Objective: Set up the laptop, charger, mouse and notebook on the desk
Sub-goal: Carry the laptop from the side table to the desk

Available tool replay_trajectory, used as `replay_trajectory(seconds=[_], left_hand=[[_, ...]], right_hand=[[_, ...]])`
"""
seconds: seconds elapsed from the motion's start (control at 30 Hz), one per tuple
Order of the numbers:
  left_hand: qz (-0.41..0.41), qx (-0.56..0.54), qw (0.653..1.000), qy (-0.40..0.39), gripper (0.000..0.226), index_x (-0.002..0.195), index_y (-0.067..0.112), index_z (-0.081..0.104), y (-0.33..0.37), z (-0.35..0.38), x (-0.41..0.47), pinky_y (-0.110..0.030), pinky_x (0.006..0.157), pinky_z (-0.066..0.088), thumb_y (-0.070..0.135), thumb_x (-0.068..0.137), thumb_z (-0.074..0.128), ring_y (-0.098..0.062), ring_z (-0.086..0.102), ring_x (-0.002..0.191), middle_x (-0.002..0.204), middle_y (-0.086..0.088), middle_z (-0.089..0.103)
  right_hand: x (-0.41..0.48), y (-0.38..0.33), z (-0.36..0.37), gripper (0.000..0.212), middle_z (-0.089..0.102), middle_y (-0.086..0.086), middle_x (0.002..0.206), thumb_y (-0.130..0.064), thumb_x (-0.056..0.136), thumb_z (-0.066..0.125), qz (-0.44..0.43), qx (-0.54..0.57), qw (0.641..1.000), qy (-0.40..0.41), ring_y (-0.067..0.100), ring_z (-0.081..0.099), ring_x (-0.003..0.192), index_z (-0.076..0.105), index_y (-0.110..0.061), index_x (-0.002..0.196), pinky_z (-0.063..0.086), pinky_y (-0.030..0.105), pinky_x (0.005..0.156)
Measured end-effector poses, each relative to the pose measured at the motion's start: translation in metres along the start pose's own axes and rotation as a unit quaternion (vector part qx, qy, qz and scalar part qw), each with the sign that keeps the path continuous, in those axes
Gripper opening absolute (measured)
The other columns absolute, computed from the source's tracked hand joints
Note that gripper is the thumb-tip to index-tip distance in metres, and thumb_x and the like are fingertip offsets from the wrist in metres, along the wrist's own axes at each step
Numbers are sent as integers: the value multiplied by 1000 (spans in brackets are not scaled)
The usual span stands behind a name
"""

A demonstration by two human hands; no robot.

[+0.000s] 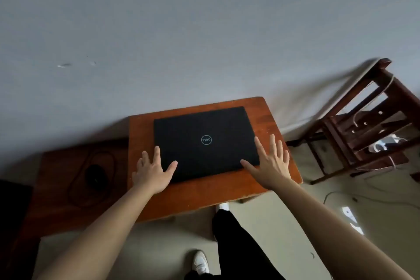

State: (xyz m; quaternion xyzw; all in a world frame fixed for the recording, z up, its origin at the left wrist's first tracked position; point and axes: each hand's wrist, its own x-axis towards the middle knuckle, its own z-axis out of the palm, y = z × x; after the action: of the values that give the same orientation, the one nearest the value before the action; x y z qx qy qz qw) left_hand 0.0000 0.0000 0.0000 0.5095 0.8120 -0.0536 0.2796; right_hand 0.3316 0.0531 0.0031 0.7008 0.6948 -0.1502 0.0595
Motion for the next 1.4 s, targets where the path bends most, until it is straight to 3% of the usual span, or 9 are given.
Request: replay_trajectory(seconds=[0.27, 0.37, 0.5, 0.7, 0.8, 1.0, 1.13, 1.23, 1.4], left_hand=[[-108, -97, 987, -63, 98, 155, 42, -12, 27, 14, 71, -60, 114, 24, 86, 81, 34, -42, 11, 150, 167, -12, -2], [-177, -169, 967, -64, 105, 154, 42, -14, 49, 17, 92, -60, 114, 25, 87, 78, 42, -42, 8, 150, 166, -12, -1], [-270, -226, 935, -33, 115, 155, 40, -10, 64, 13, 115, -64, 111, 30, 88, 70, 51, -41, 13, 147, 162, -12, 9], [-290, -206, 935, 14, 131, 154, 42, -3, 69, 22, 115, -64, 108, 34, 84, 55, 72, -40, 24, 141, 157, -14, 18], [-298, -237, 924, 28, 135, 152, 43, 3, 64, 21, 119, -65, 106, 36, 80, 47, 79, -39, 26, 140, 155, -13, 21], [-317, -293, 902, 2, 141, 154, 30, 18, 54, 8, 124, -62, 110, 35, 65, 39, 92, -38, 25, 144, 157, -12, 27], [-313, -359, 879, -6, 131, 145, 23, 39, 45, 11, 107, -57, 108, 42, 56, 33, 97, -35, 41, 136, 147, -9, 45], [-282, -450, 846, -47, 115, 132, 16, 57, 35, 17, 83, -53, 99, 51, 43, 29, 99, -33, 61, 117, 131, -9, 63], [-293, -517, 798, -103, 94, 132, 20, 58, 26, 16, 49, -53, 91, 55, 48, 50, 93, -35, 67, 104, 121, -10, 67]], right_hand=[[97, -15, 30, 108, -15, 12, 167, -96, 71, 33, 111, 131, 979, -113, 41, -10, 152, -11, -43, 155, 6, 63, 119], [120, -28, 34, 107, 7, 13, 166, -92, 74, 38, 142, 168, 968, -123, 41, 7, 151, -8, -41, 156, 17, 60, 118], [144, -36, 32, 106, 29, 14, 154, -85, 75, 50, 206, 229, 947, -93, 37, 26, 141, 9, -31, 156, 31, 56, 113], [162, -34, 29, 119, 35, 11, 148, -79, 56, 77, 253, 261, 923, -126, 34, 34, 138, 23, -31, 151, 39, 57, 109], [167, -30, 27, 120, 39, 9, 145, -77, 50, 82, 259, 273, 917, -130, 32, 38, 135, 28, -32, 147, 44, 55, 106], [172, -25, 14, 123, 44, 10, 142, -68, 45, 90, 268, 306, 896, -176, 34, 43, 131, 32, -29, 146, 48, 54, 102], [159, -10, 9, 112, 57, 8, 130, -55, 45, 96, 293, 354, 857, -232, 32, 58, 116, 43, -20, 138, 54, 53, 94], [137, 5, 10, 101, 62, 9, 121, -47, 48, 98, 315, 396, 824, -256, 31, 63, 105, 49, -14, 130, 56, 51, 90], [98, 21, 6, 113, 61, 13, 129, -76, 52, 80, 345, 526, 735, -253, 35, 61, 111, 48, -13, 141, 50, 51, 99]])
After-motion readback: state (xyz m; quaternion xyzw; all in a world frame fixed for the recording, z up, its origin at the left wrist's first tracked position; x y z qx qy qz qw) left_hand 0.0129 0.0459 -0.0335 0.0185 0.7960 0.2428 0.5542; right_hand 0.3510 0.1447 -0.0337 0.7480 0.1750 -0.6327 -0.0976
